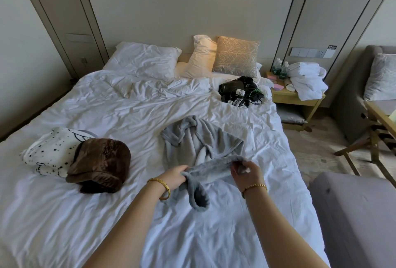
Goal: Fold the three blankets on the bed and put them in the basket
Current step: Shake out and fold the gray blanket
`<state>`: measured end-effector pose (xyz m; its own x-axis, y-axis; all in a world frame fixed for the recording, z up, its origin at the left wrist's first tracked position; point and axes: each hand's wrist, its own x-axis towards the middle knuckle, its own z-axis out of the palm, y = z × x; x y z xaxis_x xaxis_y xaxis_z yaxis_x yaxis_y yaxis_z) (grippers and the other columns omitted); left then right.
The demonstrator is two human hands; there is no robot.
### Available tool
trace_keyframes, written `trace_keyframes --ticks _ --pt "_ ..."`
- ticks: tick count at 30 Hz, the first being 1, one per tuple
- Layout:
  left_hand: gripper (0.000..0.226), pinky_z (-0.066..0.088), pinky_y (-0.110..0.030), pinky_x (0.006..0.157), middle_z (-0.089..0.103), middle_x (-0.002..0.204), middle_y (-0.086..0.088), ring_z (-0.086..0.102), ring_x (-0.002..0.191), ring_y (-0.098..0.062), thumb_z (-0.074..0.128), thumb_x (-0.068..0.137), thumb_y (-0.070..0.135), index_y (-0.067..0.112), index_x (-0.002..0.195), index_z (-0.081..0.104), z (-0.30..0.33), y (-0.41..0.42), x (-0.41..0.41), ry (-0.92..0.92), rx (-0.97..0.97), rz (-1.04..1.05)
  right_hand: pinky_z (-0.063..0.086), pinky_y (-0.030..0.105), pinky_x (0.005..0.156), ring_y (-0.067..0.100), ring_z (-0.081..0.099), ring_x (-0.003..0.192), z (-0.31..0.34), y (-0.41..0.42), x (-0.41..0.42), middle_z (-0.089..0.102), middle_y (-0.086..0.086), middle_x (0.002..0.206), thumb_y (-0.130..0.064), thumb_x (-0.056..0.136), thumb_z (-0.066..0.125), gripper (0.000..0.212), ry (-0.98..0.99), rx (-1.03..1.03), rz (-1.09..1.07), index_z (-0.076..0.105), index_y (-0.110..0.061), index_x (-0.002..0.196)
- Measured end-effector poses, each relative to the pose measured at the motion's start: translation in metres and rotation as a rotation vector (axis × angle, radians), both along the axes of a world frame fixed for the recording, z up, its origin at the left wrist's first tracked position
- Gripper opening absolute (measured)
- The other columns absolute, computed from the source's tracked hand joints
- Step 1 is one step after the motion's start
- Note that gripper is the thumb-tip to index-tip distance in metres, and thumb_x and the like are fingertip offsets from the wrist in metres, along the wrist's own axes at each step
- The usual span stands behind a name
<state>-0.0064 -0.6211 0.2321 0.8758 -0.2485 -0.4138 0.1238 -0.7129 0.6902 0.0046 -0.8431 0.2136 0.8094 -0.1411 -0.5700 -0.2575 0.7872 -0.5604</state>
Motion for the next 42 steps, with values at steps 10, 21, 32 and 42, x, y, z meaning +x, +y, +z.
trace_keyframes --ticks 10,21,32,42 --pt "0.036 0.043 -0.023 0.072 0.059 0.087 0.001 0.051 0.079 -0.013 0.036 0.086 -0.002 0.015 0.097 0.065 0.016 -0.026 -0.008 -0.049 -0.020 -0.169 0.029 0.049 0.110 0.037 0.041 0.128 -0.033 0.031 -0.021 0.043 0.022 0.139 -0.084 0.072 0.034 0.103 0.303 0.237 0.557 0.038 0.000 0.133" --pt "0.042 0.039 -0.023 0.064 0.054 0.099 -0.002 0.046 0.071 -0.014 0.036 0.082 -0.004 0.022 0.115 0.040 0.014 0.003 -0.018 -0.086 0.328 -0.180 0.043 0.039 0.082 0.032 0.055 0.102 -0.036 -0.017 0.000 0.056 0.021 0.116 -0.012 0.097 0.038 0.035 0.338 -0.636 0.209 0.046 0.005 0.127" --pt "0.018 0.038 -0.007 0.065 0.058 0.094 -0.001 0.056 0.090 -0.021 0.062 0.080 0.006 0.009 0.097 0.057 0.025 -0.032 -0.008 -0.538 -0.114 0.417 0.052 0.036 0.088 0.019 0.066 0.085 0.025 0.061 -0.021 0.070 0.005 0.086 -0.014 0.088 0.062 0.006 -0.334 -0.540 0.756 0.066 -0.012 0.090" --pt "0.027 0.040 -0.032 0.066 0.058 0.088 -0.009 0.054 0.084 -0.029 0.063 0.085 0.034 0.012 0.081 0.047 0.023 -0.006 -0.006 -0.592 0.276 0.642 0.054 0.031 0.072 0.019 0.062 0.074 0.015 0.051 -0.010 0.067 0.005 0.075 -0.016 0.085 0.065 0.012 -0.142 -0.738 0.402 0.064 -0.012 0.074"
